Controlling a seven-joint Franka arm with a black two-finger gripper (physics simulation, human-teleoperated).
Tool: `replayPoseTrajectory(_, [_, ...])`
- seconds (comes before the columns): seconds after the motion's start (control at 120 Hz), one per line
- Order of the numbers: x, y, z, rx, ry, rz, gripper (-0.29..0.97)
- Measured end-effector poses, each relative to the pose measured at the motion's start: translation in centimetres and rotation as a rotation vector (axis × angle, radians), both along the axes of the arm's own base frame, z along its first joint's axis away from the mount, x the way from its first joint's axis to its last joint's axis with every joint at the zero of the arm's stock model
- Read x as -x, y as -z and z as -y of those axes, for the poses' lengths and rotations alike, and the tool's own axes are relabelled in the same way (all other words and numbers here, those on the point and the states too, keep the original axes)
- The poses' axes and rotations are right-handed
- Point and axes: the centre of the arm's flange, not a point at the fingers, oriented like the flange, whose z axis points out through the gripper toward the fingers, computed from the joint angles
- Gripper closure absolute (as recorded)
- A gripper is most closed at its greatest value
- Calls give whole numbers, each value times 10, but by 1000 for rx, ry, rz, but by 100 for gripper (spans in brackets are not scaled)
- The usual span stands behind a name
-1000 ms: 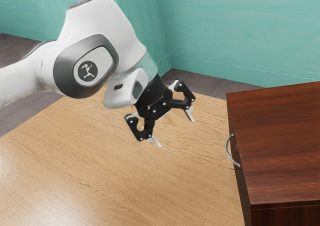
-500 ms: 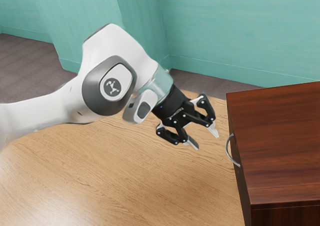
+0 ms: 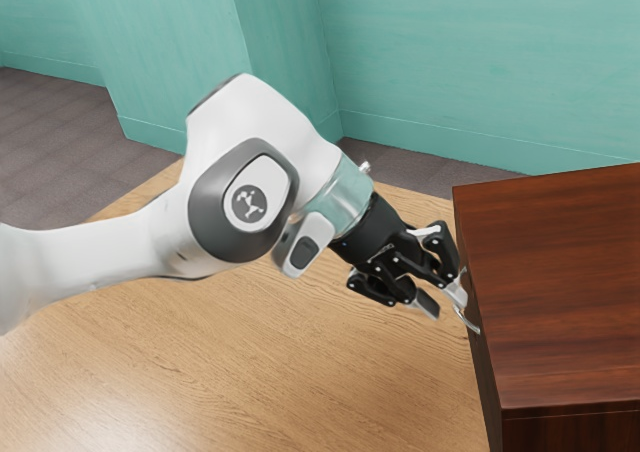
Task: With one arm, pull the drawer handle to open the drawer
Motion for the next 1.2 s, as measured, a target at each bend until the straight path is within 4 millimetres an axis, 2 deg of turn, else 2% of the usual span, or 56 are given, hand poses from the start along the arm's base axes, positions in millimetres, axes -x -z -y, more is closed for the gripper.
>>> replayPoseTrajectory(0.108, [0, 0, 5, 4, 24, 22, 51])
replayPoseTrajectory(0.225, [-5, 10, 6, 5, 35, 25, 53])
replayPoseTrajectory(0.342, [-5, 13, 4, 8, 44, 37, 63])
replayPoseTrajectory(0.45, [1, 15, -8, 13, 30, 33, 68])
replayPoseTrajectory(0.683, [23, 13, -49, 23, -25, 29, 75])
replayPoseTrajectory(0.783, [30, 18, -57, 28, -38, 17, 75])
replayPoseTrajectory(0.883, [42, 15, -72, 34, -53, 21, 73])
replayPoseTrajectory(1.2, [69, 13, -94, 53, -74, 21, 64])
